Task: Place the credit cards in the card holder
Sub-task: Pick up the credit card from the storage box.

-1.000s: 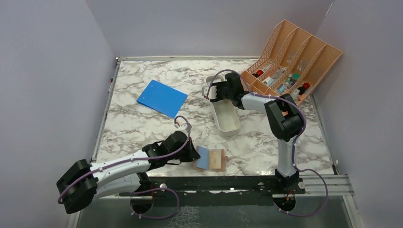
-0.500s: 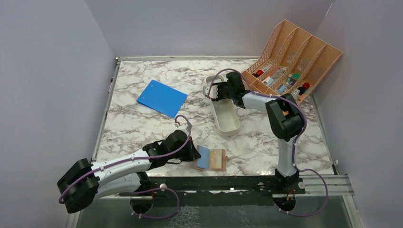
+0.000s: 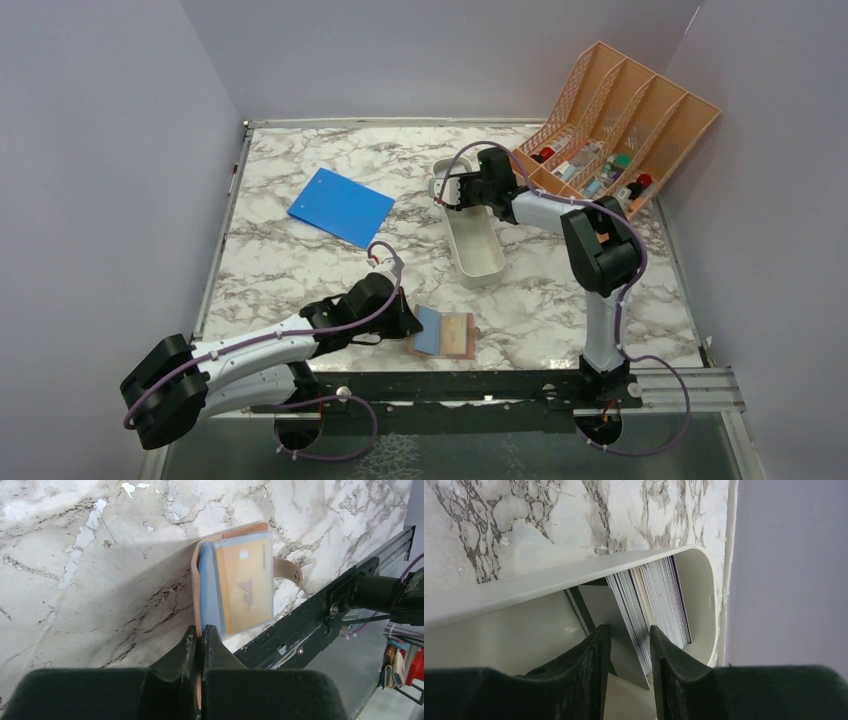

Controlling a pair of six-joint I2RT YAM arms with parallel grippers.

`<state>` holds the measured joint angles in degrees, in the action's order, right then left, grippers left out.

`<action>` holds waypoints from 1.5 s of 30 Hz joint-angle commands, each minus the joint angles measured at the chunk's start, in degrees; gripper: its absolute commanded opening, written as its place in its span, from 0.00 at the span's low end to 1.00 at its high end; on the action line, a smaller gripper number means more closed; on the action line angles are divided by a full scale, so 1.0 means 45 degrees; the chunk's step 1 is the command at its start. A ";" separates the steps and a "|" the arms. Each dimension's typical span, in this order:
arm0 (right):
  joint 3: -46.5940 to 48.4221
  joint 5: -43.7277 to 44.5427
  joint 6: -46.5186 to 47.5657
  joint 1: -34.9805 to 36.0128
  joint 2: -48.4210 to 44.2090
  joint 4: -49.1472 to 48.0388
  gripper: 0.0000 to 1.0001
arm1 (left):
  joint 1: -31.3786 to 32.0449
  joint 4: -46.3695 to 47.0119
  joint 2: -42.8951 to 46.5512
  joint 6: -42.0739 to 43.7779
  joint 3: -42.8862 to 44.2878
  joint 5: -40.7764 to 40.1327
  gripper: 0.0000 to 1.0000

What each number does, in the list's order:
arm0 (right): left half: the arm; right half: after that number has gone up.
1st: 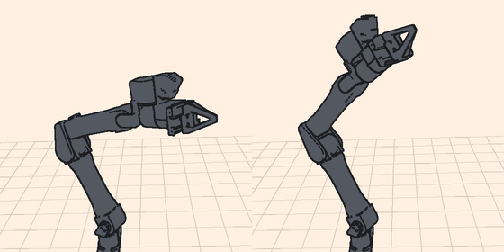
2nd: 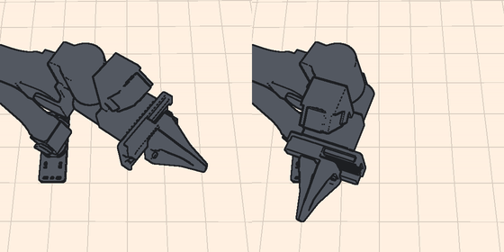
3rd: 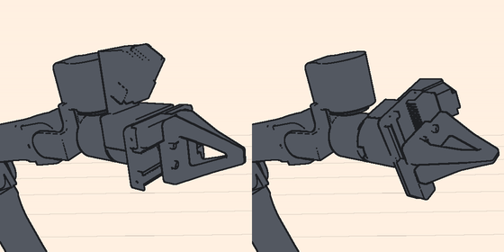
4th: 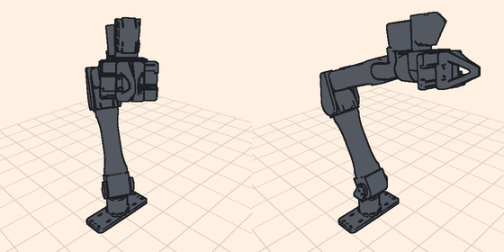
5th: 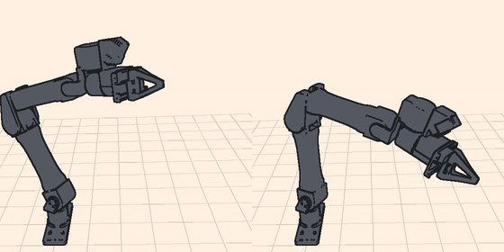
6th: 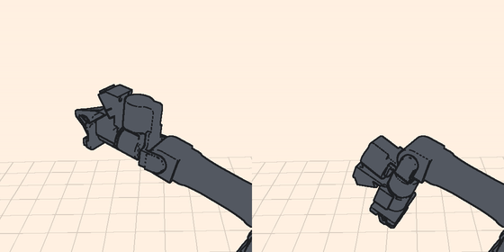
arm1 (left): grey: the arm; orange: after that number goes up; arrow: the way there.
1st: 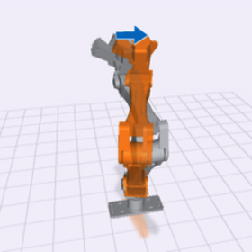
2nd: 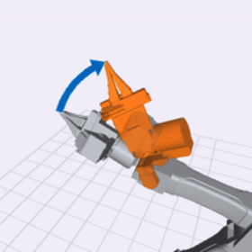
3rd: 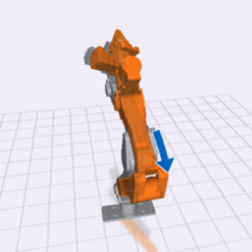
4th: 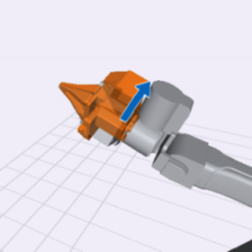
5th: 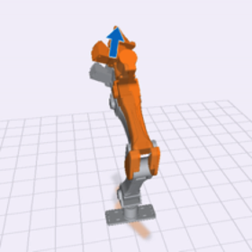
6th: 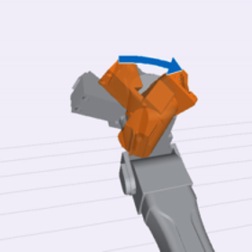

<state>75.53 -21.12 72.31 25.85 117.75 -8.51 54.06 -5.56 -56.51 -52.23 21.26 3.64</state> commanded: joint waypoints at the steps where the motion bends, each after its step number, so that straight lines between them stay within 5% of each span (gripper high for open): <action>1: 0.0441 -0.0266 0.0418 -0.0211 -0.0381 0.0234 0.38 | -0.0061 0.0427 0.0185 0.0004 0.0034 0.0238 0.01; 24: 0.0524 -0.0155 0.0956 -0.0216 -0.0938 0.1026 0.28 | -0.0061 0.0609 0.0017 -0.0093 0.0013 0.0227 0.01; 37: 0.0635 -0.0286 0.1171 -0.0216 -0.1004 0.1882 0.01 | -0.0060 0.0620 -0.0087 -0.0052 0.0013 0.0229 0.01; 45: 0.0680 -0.0184 0.1191 -0.0216 -0.1652 0.2468 0.01 | -0.0080 0.0800 -0.0246 -0.0064 -0.0095 0.0130 0.01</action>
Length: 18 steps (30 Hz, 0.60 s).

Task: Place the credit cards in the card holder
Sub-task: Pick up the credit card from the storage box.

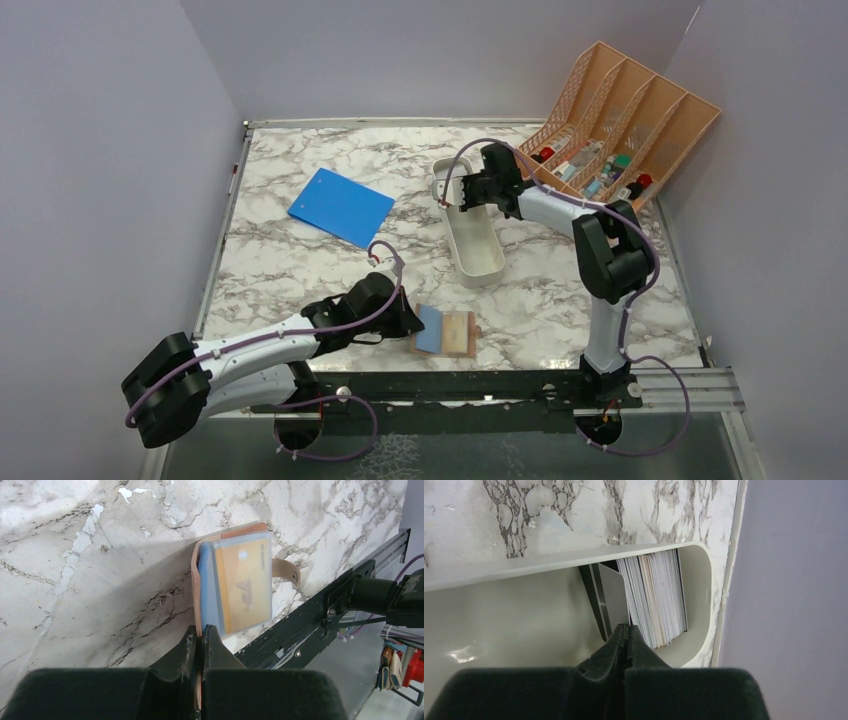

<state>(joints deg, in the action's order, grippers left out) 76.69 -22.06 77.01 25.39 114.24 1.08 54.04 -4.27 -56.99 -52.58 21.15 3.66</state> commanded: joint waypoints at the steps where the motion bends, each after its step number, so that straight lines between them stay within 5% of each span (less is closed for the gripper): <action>1: 0.0435 0.0021 0.0107 -0.0114 -0.0954 0.0393 0.01 | -0.0076 0.0519 -0.0178 0.0027 -0.0073 0.0136 0.01; 18: -0.0798 -0.0051 -0.2265 -0.0114 -0.2974 -0.0089 0.01 | -0.0093 0.1097 -0.0804 0.0028 -0.0342 -0.0362 0.01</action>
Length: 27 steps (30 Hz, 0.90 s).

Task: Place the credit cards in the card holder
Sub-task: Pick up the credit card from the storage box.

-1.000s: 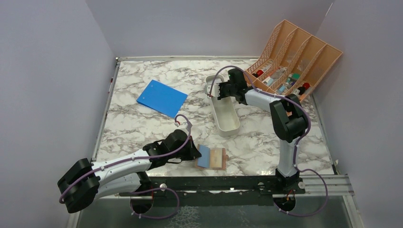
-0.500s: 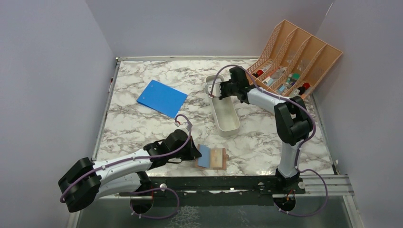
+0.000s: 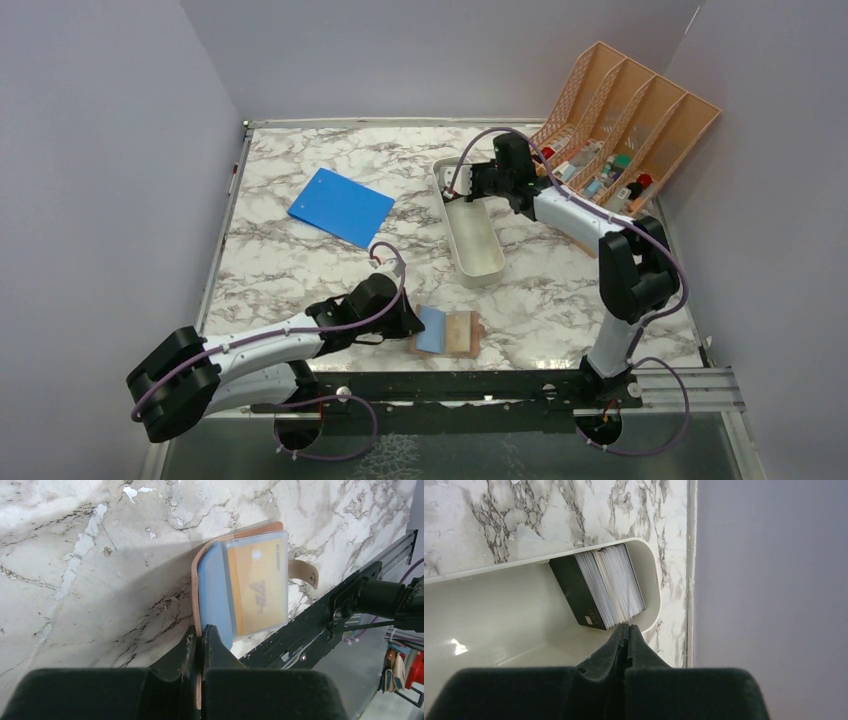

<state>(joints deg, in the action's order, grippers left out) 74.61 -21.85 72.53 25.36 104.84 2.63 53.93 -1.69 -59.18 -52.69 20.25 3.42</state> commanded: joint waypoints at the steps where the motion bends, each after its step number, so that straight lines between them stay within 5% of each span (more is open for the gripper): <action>1: -0.0445 -0.0093 -0.1491 -0.0109 -0.1001 -0.0491 0.01 | -0.0061 0.0558 -0.0364 0.0048 -0.0144 -0.0355 0.00; 10: -0.0282 0.0002 -0.7112 -0.0090 -0.2527 -0.0230 0.01 | -0.0090 0.0831 -0.0279 -0.0099 0.0054 -0.0353 0.00; 15: -0.2046 0.0474 -1.0865 -0.0090 -0.4267 -0.1271 0.01 | -0.0090 0.1413 -0.0128 -0.0450 -0.0197 -0.0511 0.00; 22: -0.3200 0.1157 -1.6691 -0.0051 -0.7025 0.1119 0.01 | -0.0105 0.2135 -0.0098 -0.0914 -0.0477 -0.0196 0.00; 27: -0.4575 0.0584 -1.8433 -0.0033 -0.9135 0.2161 0.01 | -0.0095 0.3171 -0.0058 -0.1529 -0.0866 0.0116 0.00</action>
<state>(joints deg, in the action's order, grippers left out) 58.02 -18.76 2.39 25.39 70.08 6.37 53.69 6.35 -60.36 -56.93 17.98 3.05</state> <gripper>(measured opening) 0.017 0.024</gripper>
